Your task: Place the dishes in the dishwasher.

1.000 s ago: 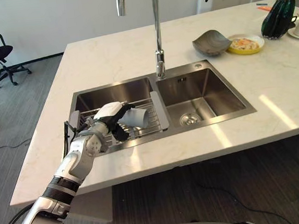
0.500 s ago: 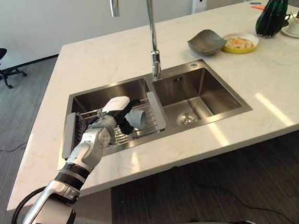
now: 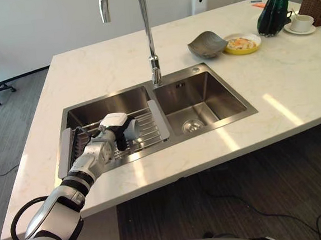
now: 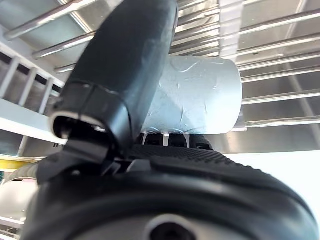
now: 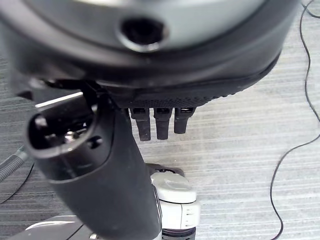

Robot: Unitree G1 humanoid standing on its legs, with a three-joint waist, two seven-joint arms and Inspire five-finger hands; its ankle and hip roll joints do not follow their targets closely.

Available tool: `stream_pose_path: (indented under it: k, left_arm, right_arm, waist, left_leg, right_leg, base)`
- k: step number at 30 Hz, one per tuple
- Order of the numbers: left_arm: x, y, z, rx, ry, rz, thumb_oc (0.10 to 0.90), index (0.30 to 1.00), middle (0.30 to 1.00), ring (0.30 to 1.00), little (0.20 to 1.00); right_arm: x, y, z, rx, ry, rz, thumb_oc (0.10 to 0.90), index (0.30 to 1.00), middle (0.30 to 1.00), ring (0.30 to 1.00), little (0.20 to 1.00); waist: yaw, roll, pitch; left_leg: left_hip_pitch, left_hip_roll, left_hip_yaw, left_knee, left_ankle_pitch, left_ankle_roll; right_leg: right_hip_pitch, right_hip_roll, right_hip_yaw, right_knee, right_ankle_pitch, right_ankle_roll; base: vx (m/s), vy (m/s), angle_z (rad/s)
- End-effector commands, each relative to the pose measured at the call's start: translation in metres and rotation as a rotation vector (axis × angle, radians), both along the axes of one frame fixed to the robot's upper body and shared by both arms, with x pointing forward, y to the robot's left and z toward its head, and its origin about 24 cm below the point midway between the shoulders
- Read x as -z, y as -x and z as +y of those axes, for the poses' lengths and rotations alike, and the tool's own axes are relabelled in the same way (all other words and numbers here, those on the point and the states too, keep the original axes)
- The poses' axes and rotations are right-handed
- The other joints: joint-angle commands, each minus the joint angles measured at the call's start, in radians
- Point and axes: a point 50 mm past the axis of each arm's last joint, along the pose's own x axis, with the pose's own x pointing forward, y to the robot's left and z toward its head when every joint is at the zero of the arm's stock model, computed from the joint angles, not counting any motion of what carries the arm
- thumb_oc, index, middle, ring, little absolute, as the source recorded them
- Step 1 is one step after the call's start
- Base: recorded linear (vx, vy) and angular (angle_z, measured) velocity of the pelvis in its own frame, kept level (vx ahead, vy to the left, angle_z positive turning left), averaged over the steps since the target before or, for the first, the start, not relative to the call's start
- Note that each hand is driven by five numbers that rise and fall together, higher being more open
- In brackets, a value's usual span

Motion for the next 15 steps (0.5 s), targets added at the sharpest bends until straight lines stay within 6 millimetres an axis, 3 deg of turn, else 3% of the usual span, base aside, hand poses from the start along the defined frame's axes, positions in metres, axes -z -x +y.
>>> stream_pose_path:
  k: [1, 7, 8, 9, 15]
  left_arm:
    - [-0.059, -0.025, 0.033, -0.121, -0.043, -0.175, 0.800, 0.900, 0.900, 0.900, 0.900]
    - [-0.054, -0.021, 0.052, -0.196, -0.040, -0.157, 0.800, 0.900, 0.900, 0.900, 0.900]
    - [-0.050, -0.020, 0.056, -0.205, -0.052, -0.133, 0.637, 0.655, 0.655, 0.655, 0.655]
    - [-0.049, -0.019, 0.057, -0.202, -0.065, -0.120, 0.406, 0.309, 0.309, 0.309, 0.309]
    - [-0.046, -0.015, 0.060, -0.186, -0.076, -0.129, 0.400, 0.300, 0.300, 0.300, 0.300]
  right_arm:
    - [0.000, -0.013, 0.004, -0.066, -0.001, -0.023, 0.800, 0.900, 0.900, 0.900, 0.900]
    - [-0.001, -0.015, 0.003, -0.076, 0.004, -0.025, 0.800, 0.900, 0.900, 0.900, 0.900]
    - [-0.001, -0.017, 0.003, -0.081, 0.009, -0.029, 0.800, 0.900, 0.900, 0.900, 0.900]
    - [-0.001, -0.018, 0.002, -0.081, 0.010, -0.031, 0.800, 0.900, 0.900, 0.900, 0.900]
    - [-0.002, -0.023, 0.004, -0.097, 0.009, -0.048, 0.800, 0.900, 0.900, 0.900, 0.900]
  waist:
    - [0.006, -0.038, 0.003]
    - [0.006, -0.039, 0.001]
    - [0.007, -0.038, 0.000]
    - [0.007, -0.039, -0.001]
    - [0.013, -0.043, 0.000]
  left_leg:
    - [0.074, -0.017, 0.039, 0.011, -0.088, -0.041]
    - [0.073, -0.017, 0.038, 0.011, -0.086, -0.042]
    - [0.073, -0.017, 0.038, 0.011, -0.085, -0.043]
    - [0.073, -0.017, 0.039, 0.011, -0.085, -0.043]
    - [0.072, -0.017, 0.037, 0.011, -0.083, -0.044]
  right_leg:
    - [0.014, -0.061, -0.023, 0.021, -0.050, 0.117]
    - [0.013, -0.059, -0.023, 0.021, -0.049, 0.116]
    - [0.013, -0.059, -0.022, 0.021, -0.049, 0.116]
    - [0.014, -0.058, -0.023, 0.021, -0.050, 0.116]
    - [0.015, -0.057, -0.025, 0.021, -0.049, 0.116]
  base:
    - [0.00, 0.000, 0.00]
    - [0.00, 0.000, 0.00]
    - [0.00, 0.000, 0.00]
    - [0.00, 0.000, 0.00]
    - [0.00, 0.000, 0.00]
